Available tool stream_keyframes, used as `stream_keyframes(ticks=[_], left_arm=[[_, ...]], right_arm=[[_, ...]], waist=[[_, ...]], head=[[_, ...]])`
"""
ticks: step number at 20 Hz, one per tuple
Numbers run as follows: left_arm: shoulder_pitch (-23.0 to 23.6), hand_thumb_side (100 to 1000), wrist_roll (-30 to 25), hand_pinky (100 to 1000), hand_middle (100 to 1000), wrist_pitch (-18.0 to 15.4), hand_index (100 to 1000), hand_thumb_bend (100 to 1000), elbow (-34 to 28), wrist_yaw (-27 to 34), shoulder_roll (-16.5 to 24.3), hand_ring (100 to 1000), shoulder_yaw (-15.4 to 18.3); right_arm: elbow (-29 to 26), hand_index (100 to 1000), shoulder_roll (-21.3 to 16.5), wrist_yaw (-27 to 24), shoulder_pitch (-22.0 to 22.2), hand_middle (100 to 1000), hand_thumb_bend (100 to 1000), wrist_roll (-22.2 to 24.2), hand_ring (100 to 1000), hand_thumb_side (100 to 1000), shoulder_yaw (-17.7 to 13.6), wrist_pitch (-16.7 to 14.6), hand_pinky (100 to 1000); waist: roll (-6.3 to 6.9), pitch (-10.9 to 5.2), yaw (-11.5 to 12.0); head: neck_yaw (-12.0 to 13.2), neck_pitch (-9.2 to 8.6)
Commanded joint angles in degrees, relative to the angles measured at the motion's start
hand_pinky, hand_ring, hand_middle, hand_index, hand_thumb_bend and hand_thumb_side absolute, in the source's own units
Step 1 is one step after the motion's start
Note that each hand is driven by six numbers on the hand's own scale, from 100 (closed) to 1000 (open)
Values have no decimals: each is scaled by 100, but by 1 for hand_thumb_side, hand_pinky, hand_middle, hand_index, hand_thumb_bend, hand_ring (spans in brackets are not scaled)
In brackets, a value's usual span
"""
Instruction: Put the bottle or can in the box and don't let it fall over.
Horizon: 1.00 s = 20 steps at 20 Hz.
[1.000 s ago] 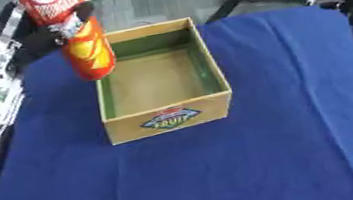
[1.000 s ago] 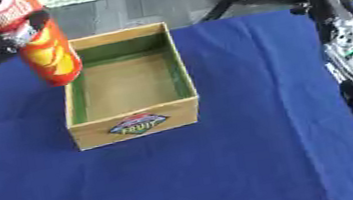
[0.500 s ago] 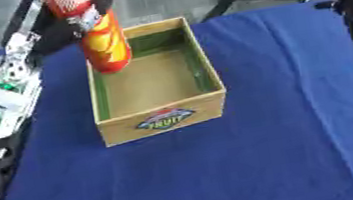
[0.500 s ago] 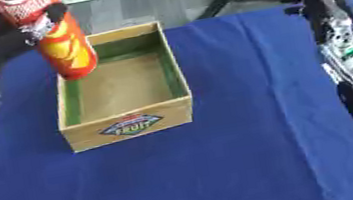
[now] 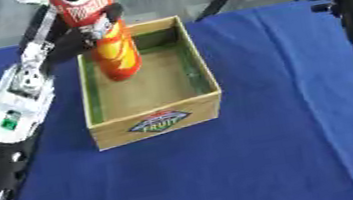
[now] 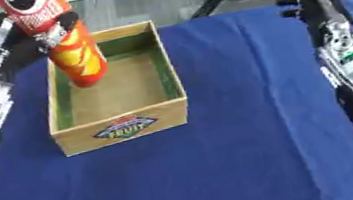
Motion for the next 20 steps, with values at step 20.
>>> stream_keyframes(ticks=[20], left_arm=[[3, 651, -173, 875, 764, -102, 945, 711, -133, -373, 270, 879, 131]], right_arm=[[-108, 924, -146, -37, -10, 824, 100, -26, 804, 1000, -38, 10, 797]], waist=[[-12, -234, 91]], head=[[-48, -50]])
